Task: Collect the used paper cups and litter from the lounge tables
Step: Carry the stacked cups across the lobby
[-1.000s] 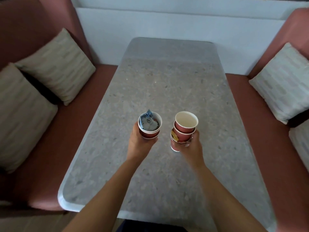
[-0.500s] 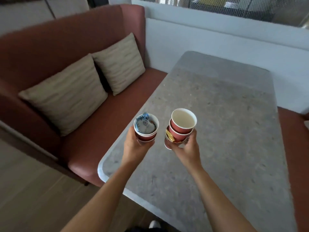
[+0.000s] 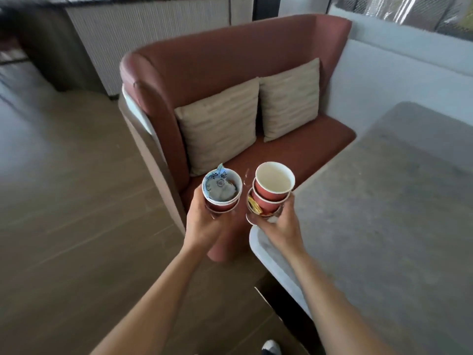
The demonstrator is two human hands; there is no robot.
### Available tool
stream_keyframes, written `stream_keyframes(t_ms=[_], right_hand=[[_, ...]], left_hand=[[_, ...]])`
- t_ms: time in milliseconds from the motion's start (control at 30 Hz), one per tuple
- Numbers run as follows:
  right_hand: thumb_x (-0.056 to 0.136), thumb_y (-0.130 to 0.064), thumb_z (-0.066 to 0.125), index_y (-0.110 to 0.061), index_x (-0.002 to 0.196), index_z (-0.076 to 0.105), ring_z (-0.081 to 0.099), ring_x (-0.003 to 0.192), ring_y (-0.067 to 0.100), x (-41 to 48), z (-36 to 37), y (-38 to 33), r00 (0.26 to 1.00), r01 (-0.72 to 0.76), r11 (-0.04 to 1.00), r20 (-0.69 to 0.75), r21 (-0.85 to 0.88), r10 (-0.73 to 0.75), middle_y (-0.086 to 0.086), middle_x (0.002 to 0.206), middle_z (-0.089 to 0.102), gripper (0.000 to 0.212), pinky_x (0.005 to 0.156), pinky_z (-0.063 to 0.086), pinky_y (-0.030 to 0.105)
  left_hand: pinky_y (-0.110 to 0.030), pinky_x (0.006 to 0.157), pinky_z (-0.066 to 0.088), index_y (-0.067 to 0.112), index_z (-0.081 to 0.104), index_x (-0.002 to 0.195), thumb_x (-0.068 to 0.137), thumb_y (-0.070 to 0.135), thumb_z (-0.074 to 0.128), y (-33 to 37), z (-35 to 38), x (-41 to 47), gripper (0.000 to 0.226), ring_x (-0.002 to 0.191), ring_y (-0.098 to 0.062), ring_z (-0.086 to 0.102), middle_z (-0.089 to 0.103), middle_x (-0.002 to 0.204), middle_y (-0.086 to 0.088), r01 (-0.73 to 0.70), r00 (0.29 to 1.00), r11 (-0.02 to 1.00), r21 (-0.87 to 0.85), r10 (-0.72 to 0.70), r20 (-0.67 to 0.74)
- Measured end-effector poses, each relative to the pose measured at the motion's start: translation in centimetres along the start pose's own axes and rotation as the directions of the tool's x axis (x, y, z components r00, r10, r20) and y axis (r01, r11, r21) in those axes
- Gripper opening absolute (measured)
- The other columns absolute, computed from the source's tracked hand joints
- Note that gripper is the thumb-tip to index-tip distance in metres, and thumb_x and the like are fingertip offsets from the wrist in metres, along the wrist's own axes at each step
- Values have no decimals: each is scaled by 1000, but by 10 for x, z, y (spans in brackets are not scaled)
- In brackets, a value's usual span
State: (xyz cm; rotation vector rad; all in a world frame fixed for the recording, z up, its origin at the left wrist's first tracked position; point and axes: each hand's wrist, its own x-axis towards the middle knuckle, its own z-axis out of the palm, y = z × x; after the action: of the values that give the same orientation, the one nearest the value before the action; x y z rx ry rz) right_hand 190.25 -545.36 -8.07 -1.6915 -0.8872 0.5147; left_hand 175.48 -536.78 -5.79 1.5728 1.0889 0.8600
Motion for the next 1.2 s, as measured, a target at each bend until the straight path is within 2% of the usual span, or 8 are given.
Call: stream_keyframes(t_ms=[100,200,400,500,700,833,1000,1200], right_hand=[[64,-20,87,-20,134,36,56,111,-1,-4,56,-21,998,23,999,54,47,-26,-9,124,58,86,84,41,3],[64,-21,87,-28,128,37,55,105,-13,-6,108,-45,995,29,995,93,99,-39,-19,117,56,82,85,40,3],[65,-14,86,-29,124,38,55,100,-16,-4,199,-76,974,29,987,220,156,-63,-21,113,57,78,80,40,1],[67,-10,84,-24,125,39,57,97,-17,4,233,-85,957,29,986,279,164,-75,-20,110,58,74,79,41,1],[68,-8,84,-15,131,39,59,104,-7,33,299,-97,923,37,985,371,170,-99,-7,118,60,78,86,44,7],[67,-15,85,-34,122,39,60,102,-5,65,348,-100,905,90,984,400,155,-146,-23,112,57,74,85,47,10],[66,-20,86,-26,125,40,56,104,-10,110,401,-106,892,103,984,425,147,-156,-24,114,55,75,87,45,10],[66,-19,86,-33,130,34,55,111,-2,166,458,-116,856,115,986,491,122,-161,-19,121,53,83,95,49,25]], left_hand=[[-16,86,48,57,44,107,67,13,85,-18,-57,9,72,101,10,57,62,115,16,-14,997,1000,0,14,-71],[-24,89,49,71,43,104,63,23,88,-33,-107,15,78,106,3,60,62,117,19,6,991,1000,-5,-6,-132],[-46,91,54,55,46,118,61,22,87,-63,-191,35,78,108,-7,62,64,117,14,40,969,999,-30,-47,-244],[-35,89,54,40,48,122,63,13,88,-77,-220,46,76,104,-2,62,64,115,13,57,952,997,-47,-68,-300],[-23,84,50,43,46,119,64,16,88,-97,-267,75,75,105,-3,61,62,117,12,82,916,996,-17,-83,-392],[-23,84,50,36,47,123,65,12,86,-110,-300,112,74,103,-1,61,62,112,19,102,880,994,-22,-101,-464],[-4,75,42,37,46,120,67,12,85,-118,-339,167,71,95,14,56,60,109,21,143,850,990,-3,-124,-512],[-22,87,47,35,47,126,67,22,85,-126,-373,227,71,107,-4,58,62,118,13,145,823,989,33,-102,-559]])
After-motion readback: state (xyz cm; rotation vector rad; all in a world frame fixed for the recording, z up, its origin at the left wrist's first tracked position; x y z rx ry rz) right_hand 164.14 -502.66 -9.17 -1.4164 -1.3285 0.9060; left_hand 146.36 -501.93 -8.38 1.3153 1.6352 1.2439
